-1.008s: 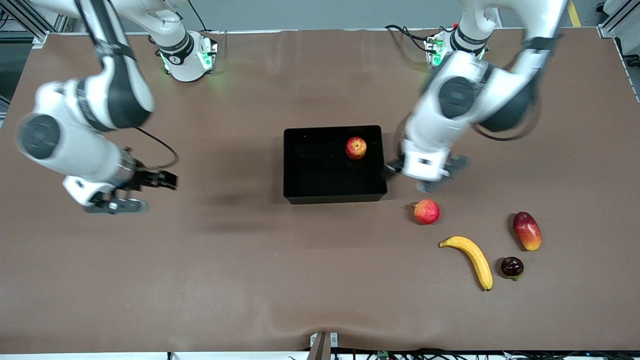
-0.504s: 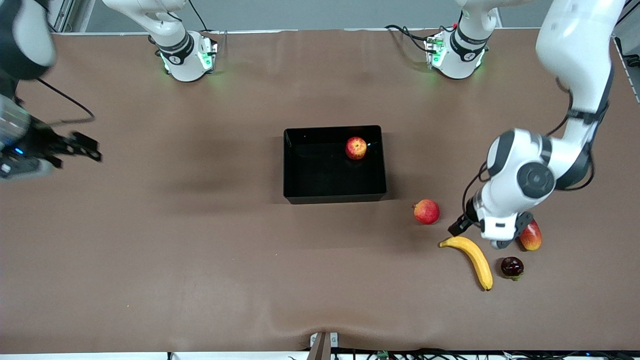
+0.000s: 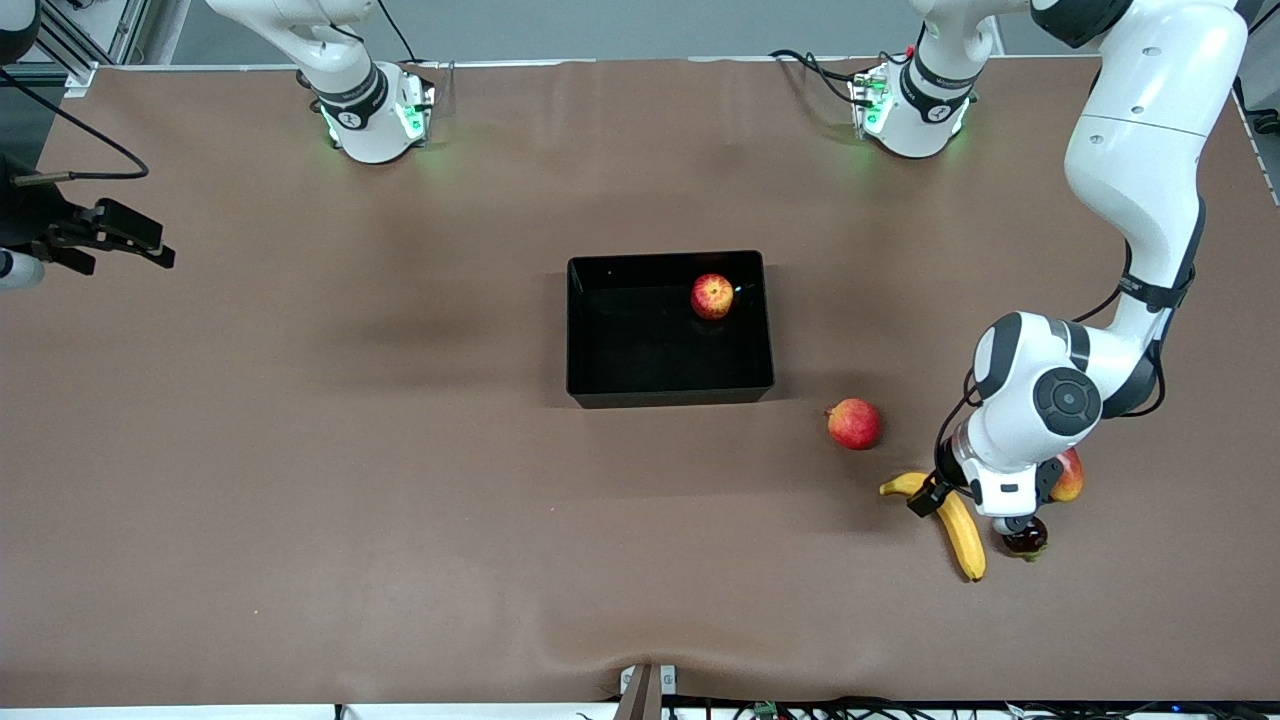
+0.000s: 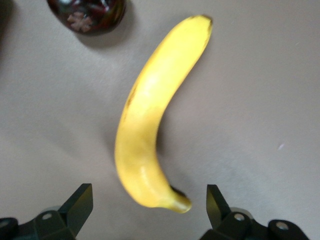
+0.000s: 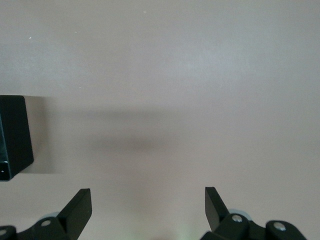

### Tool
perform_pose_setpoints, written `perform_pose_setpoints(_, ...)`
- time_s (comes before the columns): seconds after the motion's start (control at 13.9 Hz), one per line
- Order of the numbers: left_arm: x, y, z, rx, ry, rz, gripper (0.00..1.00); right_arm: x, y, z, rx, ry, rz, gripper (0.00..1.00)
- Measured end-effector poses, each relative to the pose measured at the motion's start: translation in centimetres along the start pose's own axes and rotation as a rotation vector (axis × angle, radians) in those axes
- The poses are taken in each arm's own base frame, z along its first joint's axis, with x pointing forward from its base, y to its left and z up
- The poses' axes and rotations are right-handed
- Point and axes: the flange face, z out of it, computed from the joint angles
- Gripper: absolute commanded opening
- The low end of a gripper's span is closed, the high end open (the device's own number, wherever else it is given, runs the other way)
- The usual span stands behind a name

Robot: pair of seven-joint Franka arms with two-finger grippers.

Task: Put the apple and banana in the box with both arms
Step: 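Withdraw the right arm while the left gripper reaches the yellow banana, then grasp the yellow banana with the left gripper and lift it toward the box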

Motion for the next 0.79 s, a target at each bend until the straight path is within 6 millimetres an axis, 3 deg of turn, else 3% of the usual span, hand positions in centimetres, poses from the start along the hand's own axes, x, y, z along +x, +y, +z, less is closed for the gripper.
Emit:
perform_pose_setpoints(0.29,2.0,-1.7,2.4,0.028,0.028,-0.007,0.97,-0.2,-0.5,-0.9,0.001,0.001,0.051,1.0)
perform_pose_setpoints(0.36,2.4,-2.2,3.1,0.036,0.034,-0.004,0.85,-0.1,-0.6,-1.9,-0.007,0.02,0.045,1.0)
perform_pose_setpoints(0.43,2.4,-2.4,3.9,0.035,0.036,-0.001,0.65,-0.1,-0.7,-2.7,-0.014,0.037,0.04,1.0)
perform_pose_setpoints(0.5,2.3,-2.4,4.6,0.03,0.035,0.002,0.25,-0.1,-0.7,-3.2,-0.016,0.048,0.036,1.0)
perform_pose_setpoints(0.58,2.1,-2.4,5.3,0.026,0.034,0.005,0.0,0.0,-0.7,-3.4,-0.017,0.052,0.034,1.0)
perform_pose_setpoints(0.79,2.5,-2.0,4.7,0.021,0.043,0.058,0.0,0.3,-0.6,-3.2,-0.019,0.048,0.032,1.0)
